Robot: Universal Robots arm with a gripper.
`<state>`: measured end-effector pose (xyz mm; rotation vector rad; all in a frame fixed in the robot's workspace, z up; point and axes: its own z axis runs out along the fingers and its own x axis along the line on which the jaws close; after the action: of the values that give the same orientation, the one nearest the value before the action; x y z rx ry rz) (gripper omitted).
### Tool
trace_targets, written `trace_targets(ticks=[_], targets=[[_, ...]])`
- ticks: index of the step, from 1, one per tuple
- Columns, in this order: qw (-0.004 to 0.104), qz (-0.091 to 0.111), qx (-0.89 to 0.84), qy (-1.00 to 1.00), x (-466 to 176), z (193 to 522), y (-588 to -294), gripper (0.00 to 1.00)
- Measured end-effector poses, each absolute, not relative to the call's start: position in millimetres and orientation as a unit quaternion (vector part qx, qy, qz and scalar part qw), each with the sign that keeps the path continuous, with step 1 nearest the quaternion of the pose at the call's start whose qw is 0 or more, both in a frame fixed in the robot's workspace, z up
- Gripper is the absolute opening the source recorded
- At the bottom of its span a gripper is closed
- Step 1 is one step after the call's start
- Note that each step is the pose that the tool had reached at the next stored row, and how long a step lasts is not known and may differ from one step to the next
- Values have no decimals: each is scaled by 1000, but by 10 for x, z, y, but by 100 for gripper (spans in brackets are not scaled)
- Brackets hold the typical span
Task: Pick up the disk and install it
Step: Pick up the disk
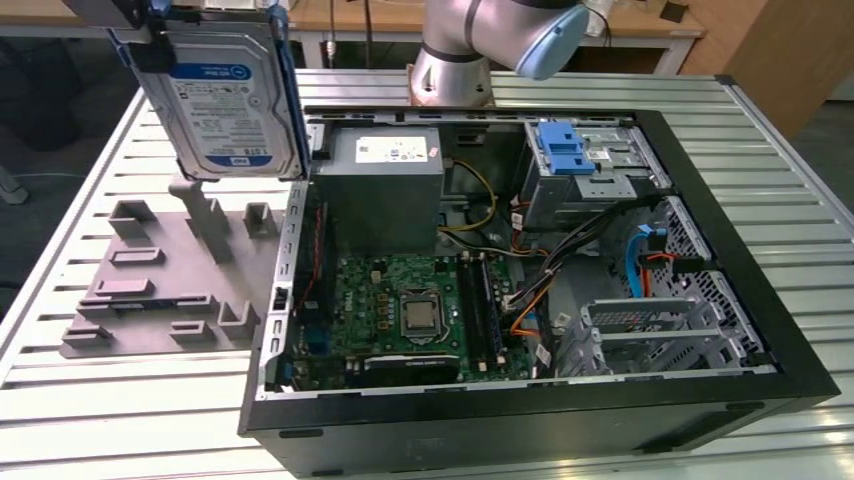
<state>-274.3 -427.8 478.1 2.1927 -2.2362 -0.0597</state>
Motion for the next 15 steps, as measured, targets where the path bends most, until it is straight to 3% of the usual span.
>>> trace_targets(ticks=[15], targets=[[5, -19, 700, -714, -2425, 4781, -4376, 36]])
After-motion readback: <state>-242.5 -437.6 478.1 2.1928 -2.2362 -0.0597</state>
